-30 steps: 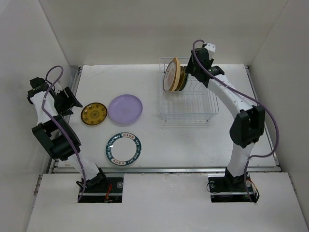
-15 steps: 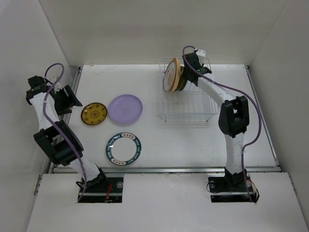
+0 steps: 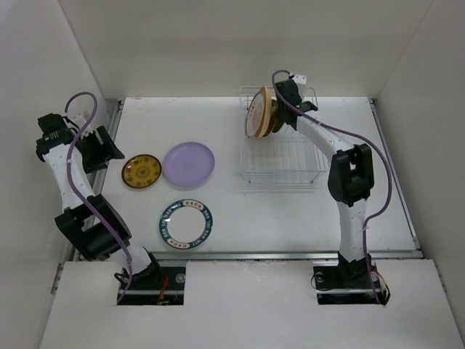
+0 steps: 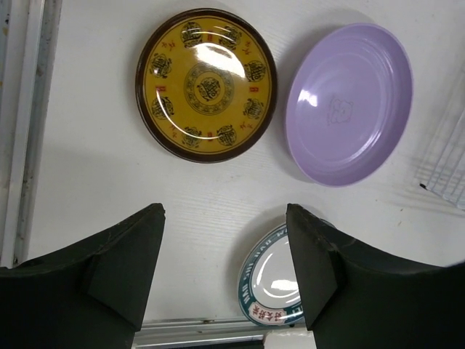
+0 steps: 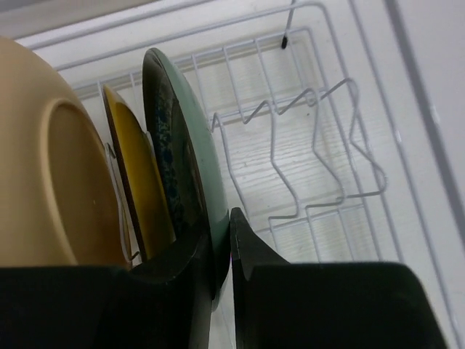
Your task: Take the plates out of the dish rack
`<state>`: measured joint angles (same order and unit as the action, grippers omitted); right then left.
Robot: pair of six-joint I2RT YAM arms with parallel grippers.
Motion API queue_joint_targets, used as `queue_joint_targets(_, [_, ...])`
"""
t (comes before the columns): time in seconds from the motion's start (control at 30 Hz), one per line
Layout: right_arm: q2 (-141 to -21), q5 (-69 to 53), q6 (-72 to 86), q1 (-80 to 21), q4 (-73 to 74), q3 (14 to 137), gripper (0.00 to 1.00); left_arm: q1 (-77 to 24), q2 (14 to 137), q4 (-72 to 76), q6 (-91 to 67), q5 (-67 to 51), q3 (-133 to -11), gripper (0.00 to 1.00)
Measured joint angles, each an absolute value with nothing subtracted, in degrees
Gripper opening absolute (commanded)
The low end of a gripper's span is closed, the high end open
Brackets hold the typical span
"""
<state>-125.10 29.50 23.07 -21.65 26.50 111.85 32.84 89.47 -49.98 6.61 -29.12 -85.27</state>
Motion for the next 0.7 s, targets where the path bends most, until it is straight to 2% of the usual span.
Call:
queue_joint_targets(0.3, [-111.7, 39.79, 16.38, -21.71, 26.83, 111.53, 0.0, 32.84, 81.45, -50.39, 5.69, -32.99, -83.79, 0.68])
queue_joint_targets(0.5, [-99.35, 46.96, 15.86, -23.99, 28.84, 108.42, 0.0, 32.03, 79.29, -52.03, 6.76, -37.98, -83.79, 0.83])
queue_joint_targets(0.6, [-89.23, 42.78, 16.36, -27.9, 27.73, 98.87, 0.0, 28.97, 79.37, -55.66, 10.28, -41.34, -83.81, 0.86])
queue_joint_targets(0.7, [-81.38, 29.63, 17.8, -30.94, 22.52, 89.1, 0.0, 22.68, 80.88, -60.31, 14.61, -43.72, -84.97, 0.87])
